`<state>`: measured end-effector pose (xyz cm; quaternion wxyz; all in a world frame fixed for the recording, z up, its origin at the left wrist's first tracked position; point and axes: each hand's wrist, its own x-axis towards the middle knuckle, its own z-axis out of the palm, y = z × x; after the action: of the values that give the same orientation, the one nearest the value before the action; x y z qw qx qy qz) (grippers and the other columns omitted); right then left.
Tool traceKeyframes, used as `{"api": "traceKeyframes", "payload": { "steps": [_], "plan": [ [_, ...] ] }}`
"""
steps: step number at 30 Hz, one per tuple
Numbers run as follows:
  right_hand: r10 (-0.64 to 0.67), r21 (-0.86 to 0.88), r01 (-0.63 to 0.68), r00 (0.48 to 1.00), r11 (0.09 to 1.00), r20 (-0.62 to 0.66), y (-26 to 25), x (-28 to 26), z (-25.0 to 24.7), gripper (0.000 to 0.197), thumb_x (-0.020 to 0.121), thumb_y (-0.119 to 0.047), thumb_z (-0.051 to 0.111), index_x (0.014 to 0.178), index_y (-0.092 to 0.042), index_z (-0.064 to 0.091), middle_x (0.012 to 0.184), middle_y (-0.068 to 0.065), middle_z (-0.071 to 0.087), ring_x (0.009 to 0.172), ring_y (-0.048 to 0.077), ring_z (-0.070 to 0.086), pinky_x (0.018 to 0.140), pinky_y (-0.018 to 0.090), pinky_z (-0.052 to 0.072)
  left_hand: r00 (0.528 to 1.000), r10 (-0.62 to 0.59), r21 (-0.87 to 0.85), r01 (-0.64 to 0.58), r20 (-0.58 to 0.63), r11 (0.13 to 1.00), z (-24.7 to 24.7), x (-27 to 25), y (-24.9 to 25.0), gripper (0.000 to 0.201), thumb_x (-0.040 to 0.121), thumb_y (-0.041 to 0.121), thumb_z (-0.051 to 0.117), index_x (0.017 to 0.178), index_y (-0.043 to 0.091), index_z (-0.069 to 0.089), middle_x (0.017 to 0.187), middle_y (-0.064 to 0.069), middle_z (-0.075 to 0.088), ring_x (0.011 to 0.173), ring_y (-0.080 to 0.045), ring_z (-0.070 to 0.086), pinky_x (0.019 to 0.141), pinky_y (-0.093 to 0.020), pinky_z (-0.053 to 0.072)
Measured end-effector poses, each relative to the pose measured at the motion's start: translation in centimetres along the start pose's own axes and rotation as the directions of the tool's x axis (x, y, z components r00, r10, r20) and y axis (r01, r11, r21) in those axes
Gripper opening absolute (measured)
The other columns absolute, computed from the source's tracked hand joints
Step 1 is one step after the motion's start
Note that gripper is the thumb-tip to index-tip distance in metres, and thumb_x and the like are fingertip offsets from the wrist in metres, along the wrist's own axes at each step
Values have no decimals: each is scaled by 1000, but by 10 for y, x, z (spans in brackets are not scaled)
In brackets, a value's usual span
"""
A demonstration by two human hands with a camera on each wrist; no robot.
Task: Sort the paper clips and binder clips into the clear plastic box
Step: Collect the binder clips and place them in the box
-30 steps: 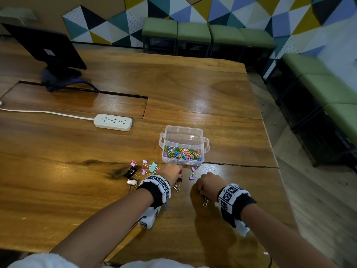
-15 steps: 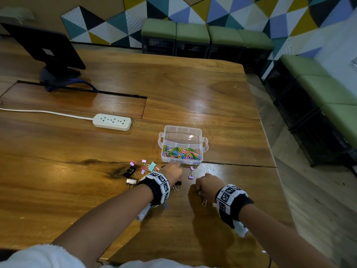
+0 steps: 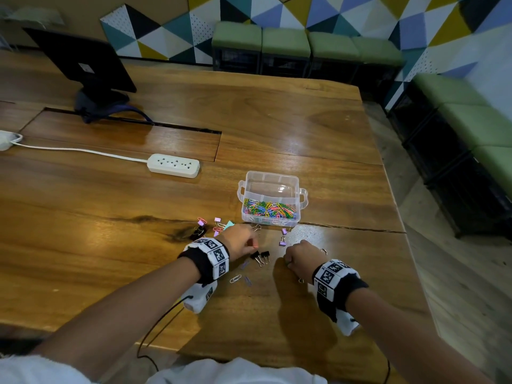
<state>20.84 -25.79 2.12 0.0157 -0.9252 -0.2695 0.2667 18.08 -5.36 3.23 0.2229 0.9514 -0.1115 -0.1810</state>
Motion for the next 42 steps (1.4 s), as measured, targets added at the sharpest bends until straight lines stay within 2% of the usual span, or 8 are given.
{"api": "traceKeyframes", "payload": {
  "steps": [7, 13, 17, 22, 28, 34, 38, 42],
  "plan": [
    [-73, 147, 64, 995, 987, 62, -40, 4, 8, 20, 82, -26, 66, 102, -23, 68, 105, -2, 69, 100, 17, 61, 91, 31, 50, 971, -143, 64, 133, 189, 989, 9, -39, -5, 22, 88, 21, 63, 109, 13, 67, 113, -7, 67, 108, -22, 59, 84, -25, 45],
    [20, 183, -35, 997, 983, 80, -68, 14, 21, 23, 78, -34, 69, 98, -23, 72, 103, 0, 70, 94, 16, 62, 77, 21, 45, 939, -299, 62, 293, 167, 954, 33, -50, 0, 22, 85, 20, 66, 106, 17, 65, 113, -5, 66, 106, -23, 61, 86, -31, 49],
    [106, 289, -116, 993, 950, 48, -75, 14, 30, 20, 74, -27, 74, 93, -19, 69, 101, 1, 69, 92, 14, 62, 85, 23, 49, 930, -341, 50, 337, 140, 940, 38, -51, -1, 16, 86, 19, 63, 102, 16, 67, 110, -7, 67, 105, -23, 61, 87, -32, 49],
    [127, 262, -147, 988, 954, 93, -86, 20, 30, 8, 79, -18, 61, 83, -17, 67, 99, 4, 69, 95, 18, 64, 85, 26, 52, 933, -326, 61, 321, 149, 945, 39, -51, 0, 15, 88, 20, 62, 101, 14, 68, 112, -5, 65, 106, -21, 59, 88, -30, 47],
    [168, 125, -207, 949, 970, 267, -91, 29, 24, 35, 80, -24, 67, 112, -12, 60, 120, 9, 60, 110, 24, 57, 89, 30, 47, 939, -287, 123, 268, 189, 956, 37, -50, 3, 18, 90, 17, 58, 105, 10, 64, 115, -10, 62, 108, -24, 57, 89, -31, 46],
    [78, 28, -88, 967, 996, 244, -86, 28, 29, 30, 78, -28, 69, 104, -14, 62, 119, 7, 58, 108, 24, 56, 93, 30, 45, 956, -257, 99, 244, 140, 965, 31, -53, -6, 22, 92, 17, 53, 110, 8, 62, 116, -11, 64, 110, -26, 58, 89, -30, 46],
    [-14, 112, -7, 982, 994, 187, -80, 25, 26, 22, 78, -19, 68, 101, -20, 66, 115, 4, 61, 101, 22, 59, 90, 30, 49, 955, -288, 87, 282, 64, 955, 19, -53, -22, 28, 93, 18, 56, 119, 11, 61, 119, -8, 64, 113, -22, 58, 96, -30, 44],
    [-93, 208, 79, 994, 975, 60, -73, 26, 16, 27, 82, -10, 61, 108, -17, 64, 84, -7, 60, 75, 8, 51, 68, 13, 42, 928, -368, 154, 357, 52, 921, 4, -52, -36, 35, 93, 18, 56, 127, 11, 56, 123, -9, 62, 116, -23, 57, 99, -32, 45]
  ]
}}
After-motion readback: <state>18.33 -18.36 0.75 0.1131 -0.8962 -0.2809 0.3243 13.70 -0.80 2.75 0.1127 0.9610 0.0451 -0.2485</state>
